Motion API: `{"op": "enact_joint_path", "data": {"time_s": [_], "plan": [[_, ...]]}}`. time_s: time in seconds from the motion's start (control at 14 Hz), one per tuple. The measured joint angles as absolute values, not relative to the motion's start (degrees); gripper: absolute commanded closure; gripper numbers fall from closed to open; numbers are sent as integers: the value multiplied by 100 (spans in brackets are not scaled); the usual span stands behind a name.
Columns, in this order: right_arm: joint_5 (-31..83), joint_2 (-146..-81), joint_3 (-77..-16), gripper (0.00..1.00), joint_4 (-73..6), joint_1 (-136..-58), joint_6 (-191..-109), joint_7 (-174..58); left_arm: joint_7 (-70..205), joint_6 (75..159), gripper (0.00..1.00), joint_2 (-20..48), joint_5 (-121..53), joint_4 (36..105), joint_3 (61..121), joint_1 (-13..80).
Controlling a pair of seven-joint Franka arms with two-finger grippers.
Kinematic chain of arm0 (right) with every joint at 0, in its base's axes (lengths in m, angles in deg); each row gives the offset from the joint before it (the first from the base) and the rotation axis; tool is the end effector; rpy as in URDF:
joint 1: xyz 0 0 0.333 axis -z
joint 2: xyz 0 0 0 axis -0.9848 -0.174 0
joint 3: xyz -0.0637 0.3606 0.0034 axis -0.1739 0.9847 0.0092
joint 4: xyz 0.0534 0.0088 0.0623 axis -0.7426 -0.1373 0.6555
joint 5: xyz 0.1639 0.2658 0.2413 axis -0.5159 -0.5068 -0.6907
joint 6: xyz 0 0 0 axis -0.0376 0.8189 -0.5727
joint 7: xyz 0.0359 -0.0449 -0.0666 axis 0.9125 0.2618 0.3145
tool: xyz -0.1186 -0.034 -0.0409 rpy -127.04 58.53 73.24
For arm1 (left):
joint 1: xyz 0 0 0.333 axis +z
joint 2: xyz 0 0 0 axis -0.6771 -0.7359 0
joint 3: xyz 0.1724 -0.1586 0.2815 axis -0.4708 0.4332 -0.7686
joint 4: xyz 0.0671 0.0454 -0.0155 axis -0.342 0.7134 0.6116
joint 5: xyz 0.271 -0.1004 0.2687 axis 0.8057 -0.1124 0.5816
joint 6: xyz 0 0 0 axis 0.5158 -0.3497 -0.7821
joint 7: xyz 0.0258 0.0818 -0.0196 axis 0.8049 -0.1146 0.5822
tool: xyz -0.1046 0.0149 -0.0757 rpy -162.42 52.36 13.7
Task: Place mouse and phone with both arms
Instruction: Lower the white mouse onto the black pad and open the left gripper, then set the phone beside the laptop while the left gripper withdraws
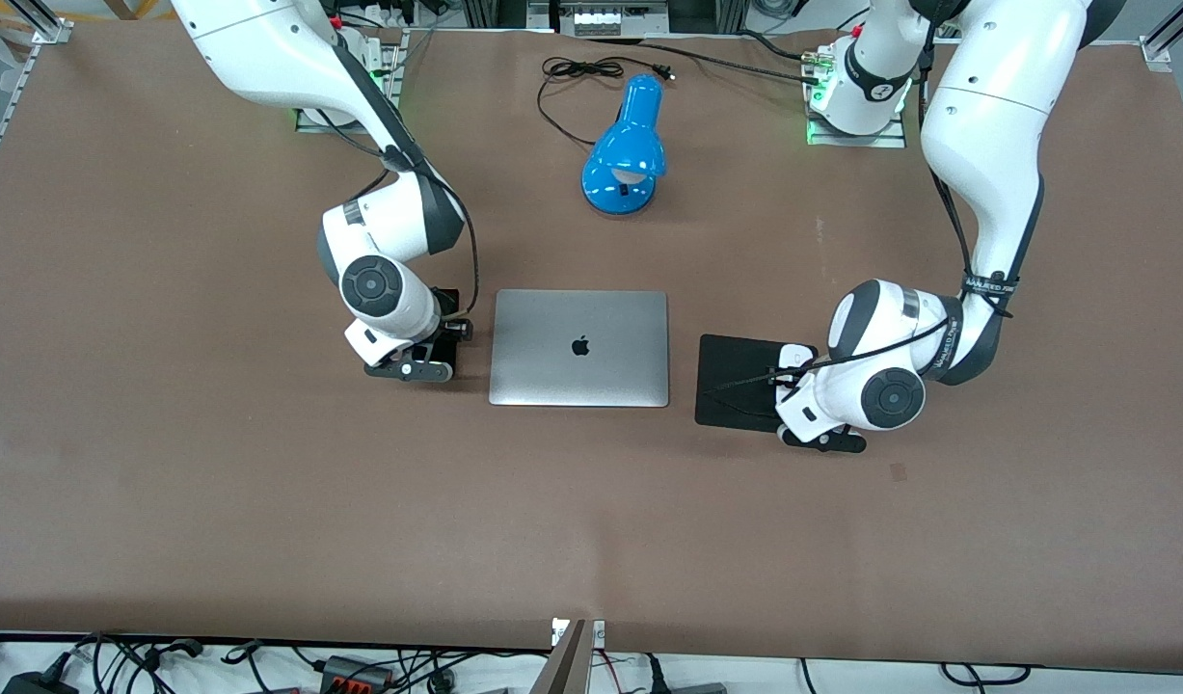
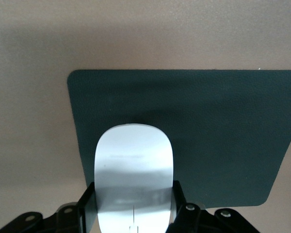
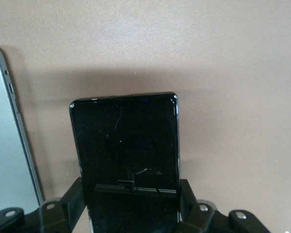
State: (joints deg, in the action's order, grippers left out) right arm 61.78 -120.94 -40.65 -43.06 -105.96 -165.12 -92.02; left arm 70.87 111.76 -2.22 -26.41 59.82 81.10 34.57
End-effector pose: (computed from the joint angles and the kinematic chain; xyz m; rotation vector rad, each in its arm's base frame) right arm 0.5716 0.2830 0.2169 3.0643 -0.0860 -0.2399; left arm 0.6700 -0.1823 0.2133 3.0531 -0.1221 -0.5256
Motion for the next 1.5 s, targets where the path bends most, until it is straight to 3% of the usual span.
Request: {"op": "enact_joint_path", "data": {"time_s": [0.07, 0.21, 0.93, 1.07, 1.21, 1.5], "plan": [[6159, -12111, -4063, 60, -4305, -10607, -16545, -9204, 7088, 11177, 10, -222, -2641, 5984, 8108, 3460], [6091, -12118, -4063, 59, -4304, -10622, -16634, -9204, 7090, 11177, 0, -224, -2641, 5985, 8108, 3460], [5947, -12301, -4037, 57, -4304, -10793, -16974, -9222, 7094, 11177, 0, -220, -2641, 5993, 8068, 3522], [5946, -12310, -4037, 41, -4304, -10795, -16974, -9222, 7092, 11126, 0, -175, -2641, 5963, 8005, 3544], [5946, -12335, -4037, 0, -4304, -10795, -16969, -9222, 7092, 10963, 0, 24, -2641, 5890, 7931, 3676], [5946, -12352, -4037, 0, -4272, -10796, -16962, -9221, 7074, 9941, 0, 1012, -2641, 5751, 7928, 4289]]}}
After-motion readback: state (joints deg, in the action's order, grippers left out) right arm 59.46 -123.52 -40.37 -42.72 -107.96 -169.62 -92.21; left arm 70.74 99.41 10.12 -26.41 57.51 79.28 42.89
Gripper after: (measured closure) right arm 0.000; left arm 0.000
